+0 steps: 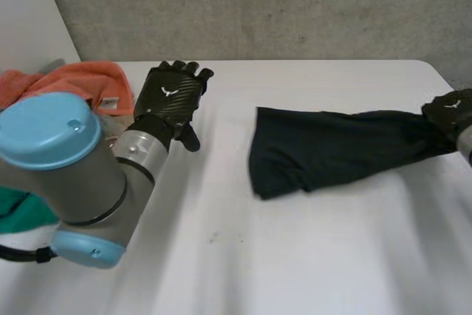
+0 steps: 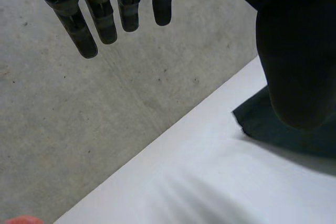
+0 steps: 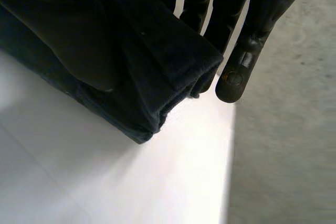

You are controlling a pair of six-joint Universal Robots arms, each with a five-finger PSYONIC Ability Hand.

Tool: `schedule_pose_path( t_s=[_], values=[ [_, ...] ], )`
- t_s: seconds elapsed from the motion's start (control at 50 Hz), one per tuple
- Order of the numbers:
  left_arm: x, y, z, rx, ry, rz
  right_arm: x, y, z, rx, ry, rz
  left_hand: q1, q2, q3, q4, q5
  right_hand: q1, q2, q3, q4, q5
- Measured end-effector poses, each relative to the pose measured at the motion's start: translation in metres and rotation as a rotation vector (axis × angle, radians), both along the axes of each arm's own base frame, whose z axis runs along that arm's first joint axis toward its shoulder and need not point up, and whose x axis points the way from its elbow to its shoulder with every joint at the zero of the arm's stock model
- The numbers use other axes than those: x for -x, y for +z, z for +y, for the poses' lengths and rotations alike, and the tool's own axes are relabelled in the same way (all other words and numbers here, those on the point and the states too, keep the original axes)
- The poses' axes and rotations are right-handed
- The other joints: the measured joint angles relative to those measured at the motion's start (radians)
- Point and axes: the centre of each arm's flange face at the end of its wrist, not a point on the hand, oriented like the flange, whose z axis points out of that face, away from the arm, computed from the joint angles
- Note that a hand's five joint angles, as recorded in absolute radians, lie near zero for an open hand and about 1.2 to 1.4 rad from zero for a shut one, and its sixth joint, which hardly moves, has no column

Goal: Fold the laundry.

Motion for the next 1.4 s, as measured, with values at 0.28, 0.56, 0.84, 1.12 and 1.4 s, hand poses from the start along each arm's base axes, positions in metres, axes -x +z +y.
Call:
schedule_pose_path(
  t_s=[0.28, 0.56, 0.84, 1.12, 1.4],
  values=[
    [-0.001, 0.009, 0.013, -0.037, -0.021, 0.071, -0.122, 0.015, 0.037, 0.318, 0.624, 0.157, 0.0, 0.0, 0.0, 0.0, 0.0, 0.016, 0.0, 0.01, 0.0, 0.0],
    [0.025, 0.019, -0.013, 0.029, -0.03, 0.1, -0.182, -0.026, 0.099, 0.152, 0.909, -0.025, 0.0, 0.0, 0.0, 0.0, 0.0, -0.618, -0.743, -0.696, -0.719, -0.669],
    [0.091, 0.009, -0.038, 0.062, -0.157, 0.115, -0.101, 0.061, 0.048, -0.109, 0.425, -0.73, 0.0, 0.0, 0.0, 0.0, 0.0, -0.75, -0.96, -0.962, -0.956, -0.898],
    [0.138, -0.058, -0.033, -0.069, -0.306, 0.011, -0.07, 0.018, -0.005, -0.258, 0.182, -0.609, 0.054, 0.038, 0.031, 0.041, 0.026, -0.75, -0.96, -0.962, -0.956, -0.898],
    [0.131, -0.122, -0.035, -0.164, -0.272, -0.223, -0.094, -0.052, -0.008, -0.374, 0.222, -0.499, 0.067, 0.05, 0.041, 0.054, 0.038, -0.761, -0.96, -0.967, -0.956, -0.898]
  ],
)
